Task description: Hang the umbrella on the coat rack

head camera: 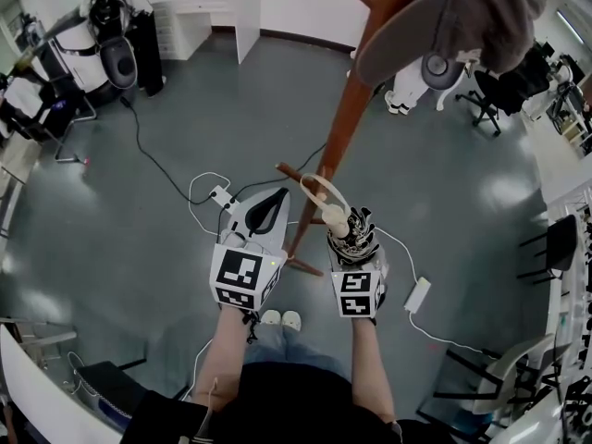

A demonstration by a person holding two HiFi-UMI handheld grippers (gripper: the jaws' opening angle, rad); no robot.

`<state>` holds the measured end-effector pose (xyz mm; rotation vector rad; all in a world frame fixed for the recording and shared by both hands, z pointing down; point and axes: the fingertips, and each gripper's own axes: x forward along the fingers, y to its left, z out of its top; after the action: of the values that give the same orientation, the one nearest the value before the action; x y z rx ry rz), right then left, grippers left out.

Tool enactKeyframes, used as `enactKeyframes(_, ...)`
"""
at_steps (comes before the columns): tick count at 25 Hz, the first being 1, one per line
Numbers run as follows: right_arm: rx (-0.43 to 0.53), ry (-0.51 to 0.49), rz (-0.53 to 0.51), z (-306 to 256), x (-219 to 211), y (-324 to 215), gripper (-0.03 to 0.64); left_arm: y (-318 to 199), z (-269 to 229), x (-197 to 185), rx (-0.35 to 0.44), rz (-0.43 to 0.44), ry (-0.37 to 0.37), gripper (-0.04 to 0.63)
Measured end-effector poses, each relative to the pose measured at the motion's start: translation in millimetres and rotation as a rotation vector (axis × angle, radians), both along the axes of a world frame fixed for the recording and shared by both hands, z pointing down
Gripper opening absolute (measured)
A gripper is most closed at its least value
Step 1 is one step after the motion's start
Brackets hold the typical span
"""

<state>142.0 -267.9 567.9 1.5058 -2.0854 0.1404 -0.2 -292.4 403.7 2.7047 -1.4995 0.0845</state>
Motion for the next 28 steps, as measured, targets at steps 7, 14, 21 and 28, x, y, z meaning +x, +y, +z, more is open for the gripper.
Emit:
enactKeyframes(7,-0.041,0.106,-0.002,15,5,6,0.325,0,2,7,-0.002,0.015,0.009,0.008)
enactKeyframes(14,-0.080,0.129,0.063,23,26,0,0.324,-1,2,7,-0.001,0.015,0.014,0.008)
enactKeyframes(21,-0.006,0.284,0.013,4,16,-5,0.324,-4,2,3,-0.004,0.005,0.022,0.008)
enactKeyframes(28,0.010,0.333,0.027,-10,17,-9,0.325,-3,3,-2,-0.003,-0.002,0.027,0.008)
